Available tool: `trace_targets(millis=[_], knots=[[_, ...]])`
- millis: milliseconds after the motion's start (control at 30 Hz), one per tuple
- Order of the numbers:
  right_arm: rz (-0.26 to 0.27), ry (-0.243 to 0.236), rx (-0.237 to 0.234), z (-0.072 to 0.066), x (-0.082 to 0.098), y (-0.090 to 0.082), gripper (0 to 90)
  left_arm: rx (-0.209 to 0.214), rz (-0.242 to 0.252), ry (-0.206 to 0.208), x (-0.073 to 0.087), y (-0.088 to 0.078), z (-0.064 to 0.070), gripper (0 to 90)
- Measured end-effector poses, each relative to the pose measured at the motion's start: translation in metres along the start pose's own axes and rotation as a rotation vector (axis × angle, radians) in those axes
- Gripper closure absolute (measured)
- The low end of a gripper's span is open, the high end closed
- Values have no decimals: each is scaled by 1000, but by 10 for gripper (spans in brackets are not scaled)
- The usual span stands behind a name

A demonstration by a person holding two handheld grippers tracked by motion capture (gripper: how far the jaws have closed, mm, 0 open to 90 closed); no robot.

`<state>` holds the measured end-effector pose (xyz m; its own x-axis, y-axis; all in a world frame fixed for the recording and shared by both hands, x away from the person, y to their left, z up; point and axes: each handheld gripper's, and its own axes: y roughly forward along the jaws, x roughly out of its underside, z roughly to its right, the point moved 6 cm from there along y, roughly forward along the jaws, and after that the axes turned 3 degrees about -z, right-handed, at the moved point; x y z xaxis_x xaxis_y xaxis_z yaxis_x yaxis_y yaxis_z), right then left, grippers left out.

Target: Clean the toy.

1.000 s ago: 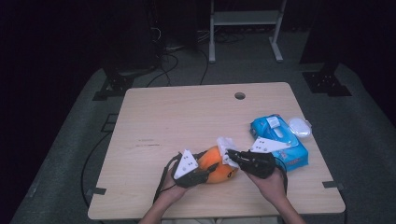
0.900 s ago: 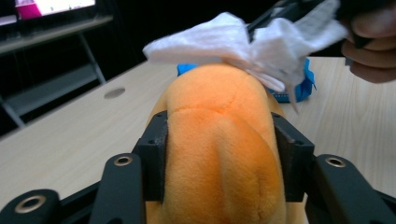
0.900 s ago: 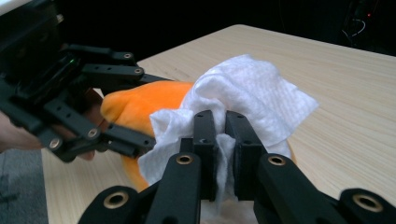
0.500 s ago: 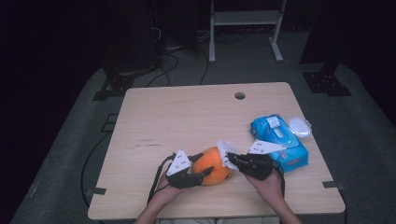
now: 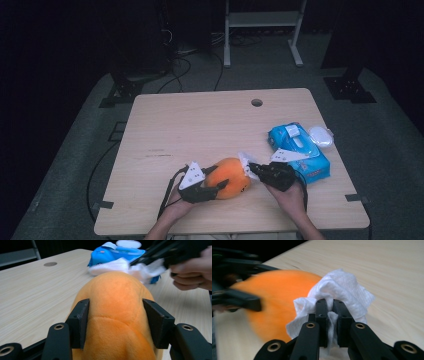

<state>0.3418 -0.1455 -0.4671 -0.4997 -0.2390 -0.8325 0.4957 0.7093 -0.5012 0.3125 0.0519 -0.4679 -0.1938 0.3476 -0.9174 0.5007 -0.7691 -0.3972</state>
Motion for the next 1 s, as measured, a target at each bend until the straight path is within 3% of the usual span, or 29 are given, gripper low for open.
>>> trace_targets(millis=[67,167,233,267,300,367,400,467,500,567,667,733,767,800,833,867,900,967,1000], knots=[[3,2,0,-1,-3,-3,821,-1,-1,8,0,1,1,422],[38,-58,-34,-20,-16,-8,821,20,1,25,0,0,4,417],[10,-109,-17,-26,-17,-6,822,27,-4,34,-3,-1,4,383],[10,-109,-17,-26,-17,-6,822,27,-4,34,-3,-1,4,334],[-2,-110,-20,-24,-14,-4,822,21,-6,15,-5,-2,3,334],[-20,-70,-21,-16,-6,-1,822,-10,-42,-48,-4,-3,-3,165],[-26,-53,-14,-12,-4,-1,822,-3,-65,-80,-1,-3,-4,117],[-29,-34,-18,-9,-5,-5,822,20,-108,-126,7,0,-5,108],[-29,-41,-18,-10,-6,-6,822,31,-103,-135,8,0,-5,161],[-16,-53,-20,-18,-9,-5,823,-1,-94,-99,6,-1,-5,353],[4,-41,-37,-19,-13,-9,824,-44,-36,9,-3,-1,-10,423],[27,-32,-51,-19,-14,-12,827,-85,-33,88,-6,4,-14,429],[10,-23,-62,-21,-10,-7,827,-68,-35,58,-3,10,-19,366],[10,-23,-62,-21,-10,-7,827,-68,-35,58,-3,10,-19,313],[-17,-36,-57,-21,-6,-1,828,-44,-52,-12,0,8,-22,226],[-19,-26,-66,-20,-6,1,828,-44,-52,-12,0,8,-22,175],[-20,-23,-69,-20,-5,1,828,-32,-56,-57,0,5,-22,142],[-23,-27,-71,-21,-6,1,828,-14,-61,-94,2,0,-21,145],[-21,-53,-63,-28,-7,1,828,-16,-75,-80,4,0,-21,248]])
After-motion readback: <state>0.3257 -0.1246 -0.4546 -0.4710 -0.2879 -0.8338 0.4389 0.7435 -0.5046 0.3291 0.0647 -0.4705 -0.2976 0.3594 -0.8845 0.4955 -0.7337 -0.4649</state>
